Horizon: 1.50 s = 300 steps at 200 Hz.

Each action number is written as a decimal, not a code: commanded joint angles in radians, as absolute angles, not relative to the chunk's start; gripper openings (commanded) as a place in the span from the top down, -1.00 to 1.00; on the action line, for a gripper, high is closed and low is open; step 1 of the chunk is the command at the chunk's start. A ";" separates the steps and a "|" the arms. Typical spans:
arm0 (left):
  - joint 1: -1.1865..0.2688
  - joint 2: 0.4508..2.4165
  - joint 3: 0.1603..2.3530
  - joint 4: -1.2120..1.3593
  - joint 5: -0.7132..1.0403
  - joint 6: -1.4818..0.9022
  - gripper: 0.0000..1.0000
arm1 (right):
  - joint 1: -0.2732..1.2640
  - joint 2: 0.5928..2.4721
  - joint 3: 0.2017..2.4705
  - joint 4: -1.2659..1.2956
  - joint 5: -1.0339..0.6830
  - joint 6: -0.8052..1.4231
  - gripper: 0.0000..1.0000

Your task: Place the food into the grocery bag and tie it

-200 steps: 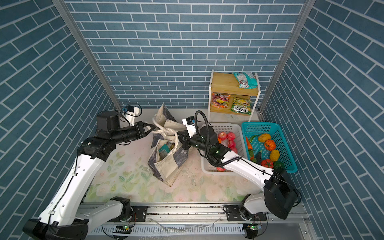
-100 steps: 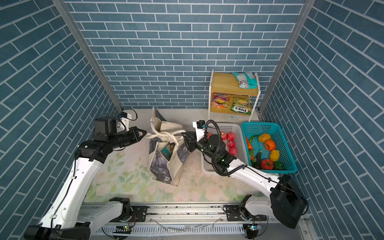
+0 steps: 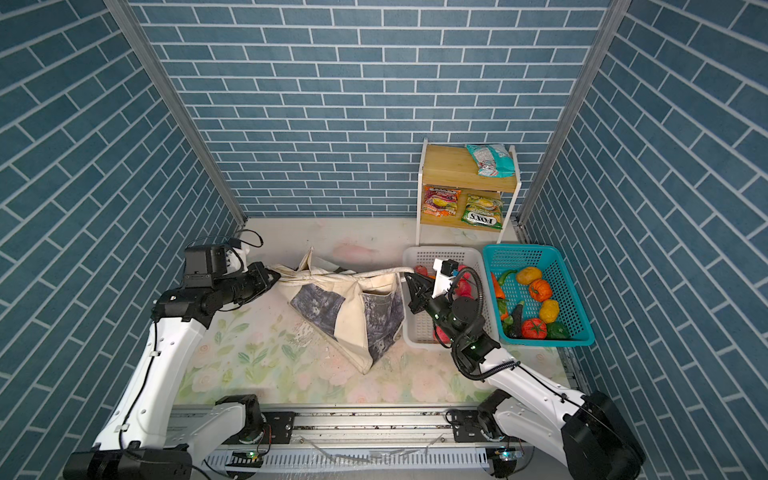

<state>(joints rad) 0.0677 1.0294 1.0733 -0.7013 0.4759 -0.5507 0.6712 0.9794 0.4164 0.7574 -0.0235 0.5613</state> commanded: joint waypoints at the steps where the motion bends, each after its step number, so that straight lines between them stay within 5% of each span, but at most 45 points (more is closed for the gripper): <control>1: 0.236 1.014 1.044 -0.695 0.112 -0.524 1.00 | 0.526 0.886 0.406 0.790 0.409 0.575 1.00; 82: 0.474 1.040 1.066 -0.698 0.250 -0.484 1.00 | 0.487 0.824 0.406 0.675 0.447 0.490 1.00; 167: 0.446 1.101 1.185 -0.707 0.403 -0.350 1.00 | 0.479 0.929 0.601 0.458 0.272 0.311 1.00; 213: 0.178 1.162 1.306 -0.864 0.032 -0.173 1.00 | 0.495 1.049 0.762 0.297 0.202 0.154 1.00; 300: 0.066 1.172 1.355 -0.939 -0.366 -0.104 1.00 | 0.527 1.093 0.874 0.169 0.431 -0.101 1.00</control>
<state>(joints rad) -0.0208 1.1748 1.3293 -0.8795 0.2199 -0.1993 0.6250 1.1301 0.8413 0.2081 -0.0620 0.0914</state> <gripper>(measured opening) 0.106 0.101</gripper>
